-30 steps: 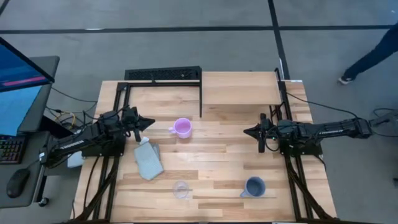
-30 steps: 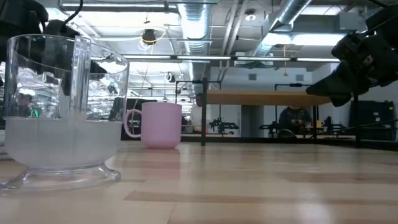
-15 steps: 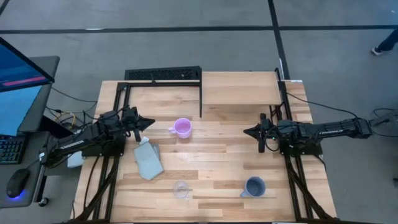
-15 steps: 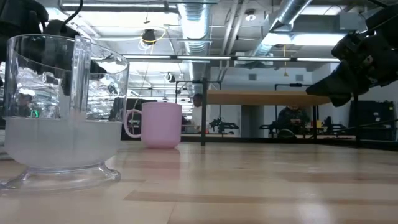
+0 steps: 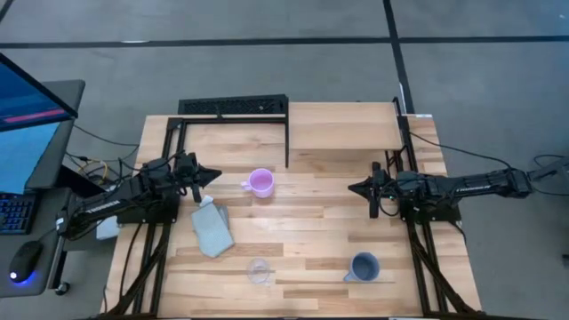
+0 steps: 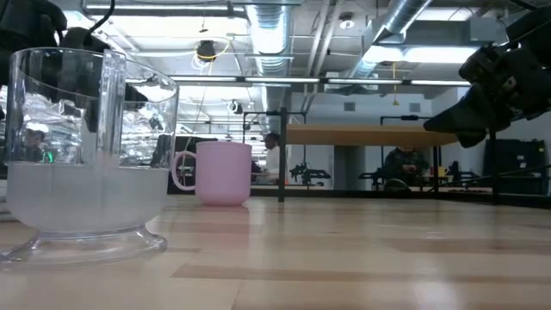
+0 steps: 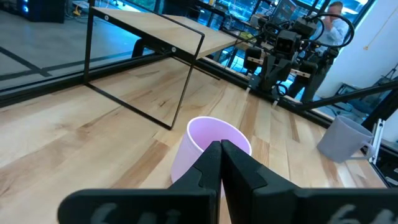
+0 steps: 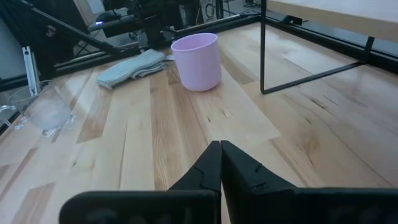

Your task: Stack small to large cups/mugs on shelf

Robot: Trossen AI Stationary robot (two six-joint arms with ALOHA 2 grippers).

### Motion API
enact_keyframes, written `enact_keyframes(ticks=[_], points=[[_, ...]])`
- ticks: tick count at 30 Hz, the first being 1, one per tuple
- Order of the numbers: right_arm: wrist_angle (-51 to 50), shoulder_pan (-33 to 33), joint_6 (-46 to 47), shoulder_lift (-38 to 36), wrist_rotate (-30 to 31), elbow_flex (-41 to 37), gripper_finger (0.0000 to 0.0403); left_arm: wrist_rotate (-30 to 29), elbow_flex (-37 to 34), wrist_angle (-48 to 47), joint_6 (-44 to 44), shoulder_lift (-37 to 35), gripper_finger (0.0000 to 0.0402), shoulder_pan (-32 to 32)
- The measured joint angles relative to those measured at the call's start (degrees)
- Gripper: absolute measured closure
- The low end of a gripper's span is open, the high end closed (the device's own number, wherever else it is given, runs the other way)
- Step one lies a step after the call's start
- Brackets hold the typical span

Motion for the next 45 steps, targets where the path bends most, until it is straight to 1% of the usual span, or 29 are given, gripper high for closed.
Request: enact_keyframes(ticks=[18, 25, 31, 35, 40, 42, 45], points=[[0.0, 0.0, 0.0, 0.0, 0.0, 0.0, 0.0375, -0.1, 0.0, 0.7, 0.0, 0.0, 0.0401, 0.0], [0.0, 0.0, 0.0, 0.0, 0.0, 0.0, 0.0374, -3.1, -0.1, 0.6, 0.0, 0.0, 0.0401, 0.0], [0.0, 0.0, 0.0, 0.0, 0.0, 0.0, 0.0375, -3.4, -0.1, 0.7, -2.9, 0.0, 0.0401, 0.0], [0.0, 0.0, 0.0, 0.0, 0.0, 0.0, 0.0374, -6.7, -0.1, 0.4, -3.3, 0.0, 0.0401, 0.0], [0.0, 0.0, 0.0, 0.0, 0.0, 0.0, 0.0375, -7.4, -0.1, 0.4, -3.4, 0.0, 0.0401, 0.0], [0.0, 0.0, 0.0, 0.0, 0.0, 0.0, 0.0375, -8.5, -0.1, 0.4, -1.1, 0.0, 0.0401, 0.0], [0.0, 0.0, 0.0, 0.0, 0.0, 0.0, 0.0374, -12.2, -0.1, 0.5, 4.0, 0.0, 0.0401, 0.0]])
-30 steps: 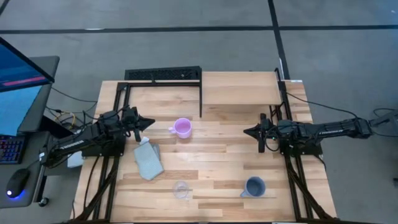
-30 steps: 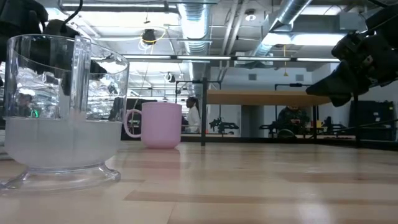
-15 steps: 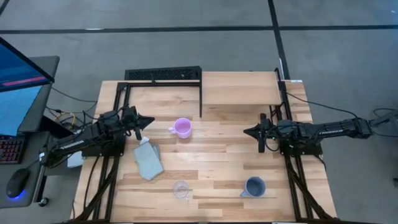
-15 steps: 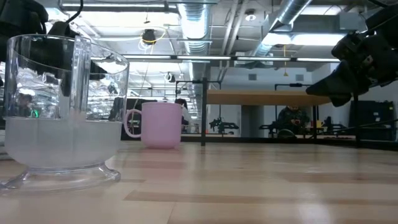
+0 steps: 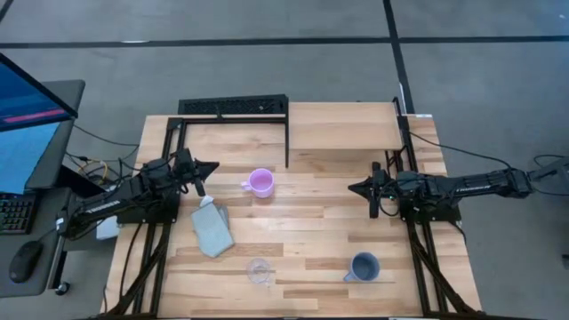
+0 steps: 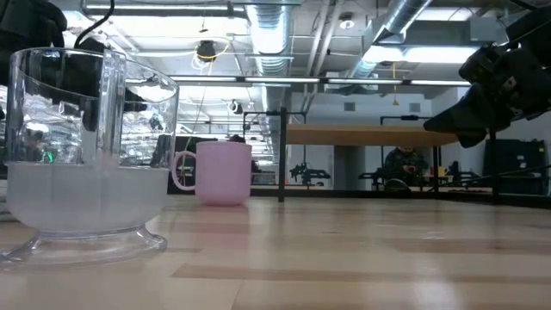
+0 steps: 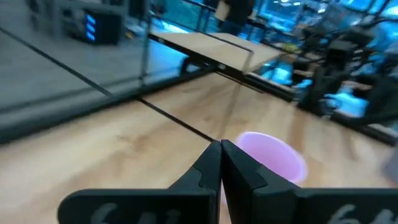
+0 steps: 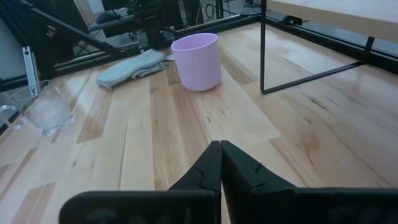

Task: Stack small to large cups/mugs on shelf
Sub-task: Put the transparent mug on the shelf

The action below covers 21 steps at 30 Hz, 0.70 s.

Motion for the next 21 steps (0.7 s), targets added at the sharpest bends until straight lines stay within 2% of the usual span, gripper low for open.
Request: enact_keyframes(ticks=[7, 16, 21], points=[[0.0, 0.0, 0.0, 0.0, 0.0, 0.0, 0.0375, 1.3, 0.0, 0.2, -2.1, 0.0, 0.0385, 0.0], [0.0, 0.0, 0.0, 0.0, 0.0, 0.0, 0.0375, 3.7, -0.1, 5.2, -8.1, 0.0, 0.0273, 0.0], [0.0, 0.0, 0.0, 0.0, 0.0, 0.0, 0.0374, 3.6, -0.1, 12.3, -5.8, 0.0, 0.0244, 0.0]])
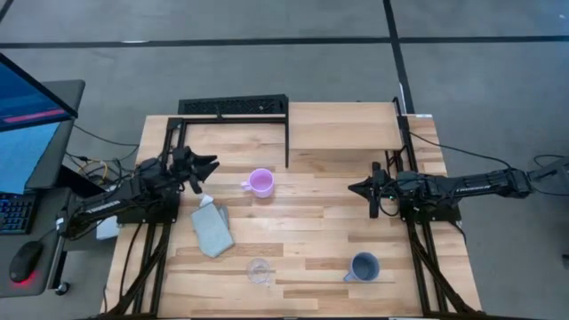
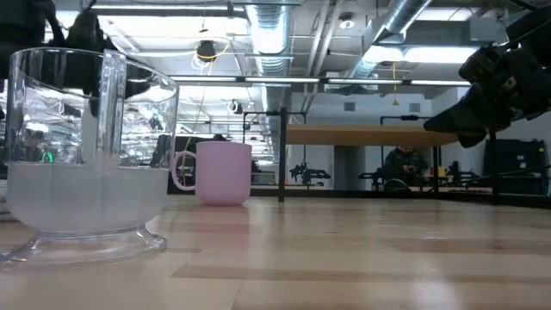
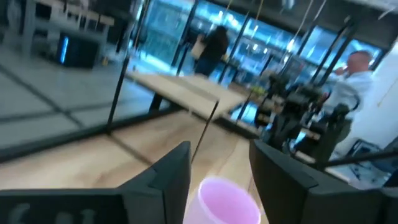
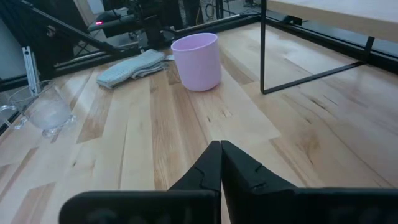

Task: Stack small to large cups/mugs on shelf
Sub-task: Put the transparent mug on the shelf

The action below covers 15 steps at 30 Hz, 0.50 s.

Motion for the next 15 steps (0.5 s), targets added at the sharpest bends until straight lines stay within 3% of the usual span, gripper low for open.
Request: enact_keyframes(ticks=[9, 15], points=[[0.0, 0.0, 0.0, 0.0, 0.0, 0.0, 0.0374, -2.0, 0.1, 5.5, 3.5, 0.0, 0.0242, 0.0], [0.0, 0.0, 0.0, 0.0, 0.0, 0.0, 0.0375, 7.3, 0.7, 5.5, 2.3, 0.0, 0.0242, 0.0]])
